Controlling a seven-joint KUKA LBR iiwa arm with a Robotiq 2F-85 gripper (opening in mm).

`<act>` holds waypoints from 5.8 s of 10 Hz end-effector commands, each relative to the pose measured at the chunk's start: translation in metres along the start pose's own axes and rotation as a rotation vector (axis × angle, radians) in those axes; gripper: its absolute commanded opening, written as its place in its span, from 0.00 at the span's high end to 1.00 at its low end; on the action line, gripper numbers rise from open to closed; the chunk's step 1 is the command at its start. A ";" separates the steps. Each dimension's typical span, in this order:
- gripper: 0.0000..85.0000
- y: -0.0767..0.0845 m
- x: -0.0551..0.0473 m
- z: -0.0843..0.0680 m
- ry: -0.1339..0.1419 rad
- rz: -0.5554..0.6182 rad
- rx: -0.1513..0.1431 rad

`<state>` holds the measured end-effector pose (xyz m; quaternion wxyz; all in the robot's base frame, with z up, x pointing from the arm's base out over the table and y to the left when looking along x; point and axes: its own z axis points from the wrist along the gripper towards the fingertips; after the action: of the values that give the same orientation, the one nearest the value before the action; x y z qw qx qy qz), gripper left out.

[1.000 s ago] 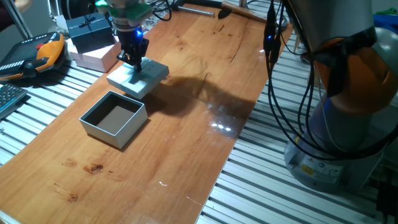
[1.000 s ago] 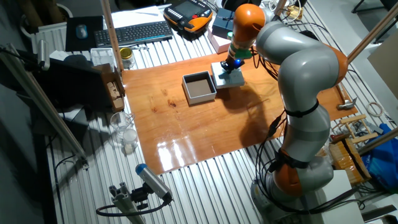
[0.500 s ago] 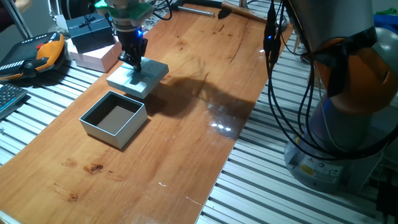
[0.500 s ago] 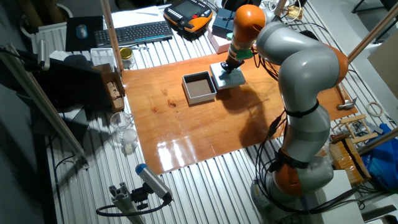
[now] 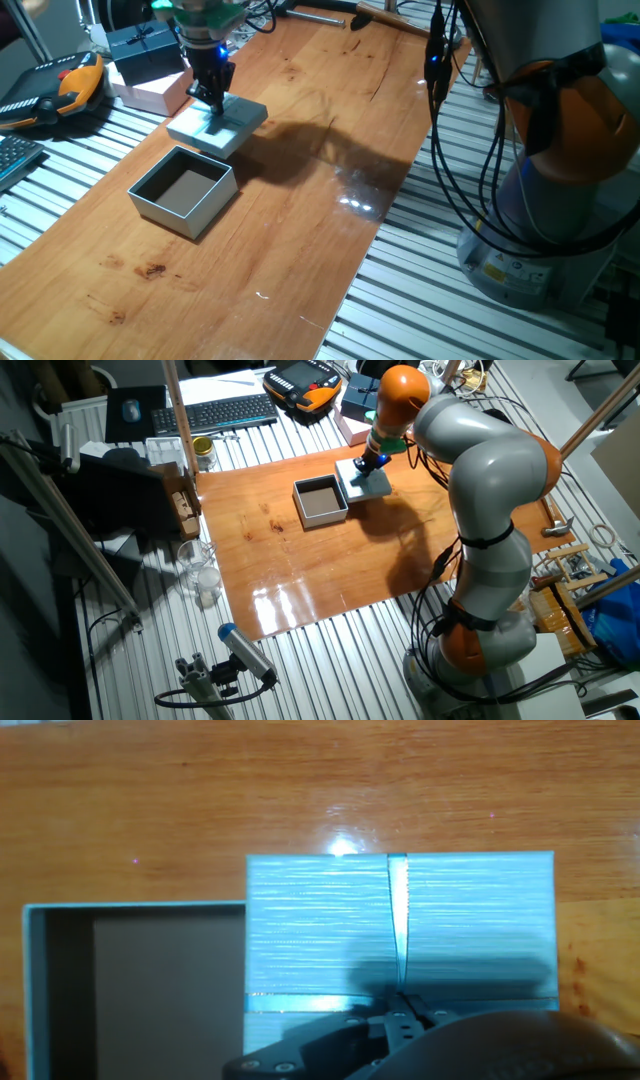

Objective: Cover the box

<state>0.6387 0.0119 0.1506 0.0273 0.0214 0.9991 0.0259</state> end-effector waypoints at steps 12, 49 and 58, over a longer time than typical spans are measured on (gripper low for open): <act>1.00 0.119 0.012 0.003 0.042 0.048 0.020; 1.00 0.141 0.018 0.026 0.012 -0.028 0.002; 1.00 0.140 0.020 0.027 0.015 -0.021 0.005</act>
<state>0.6261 0.1543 0.1300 0.0199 0.0109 0.9995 0.0233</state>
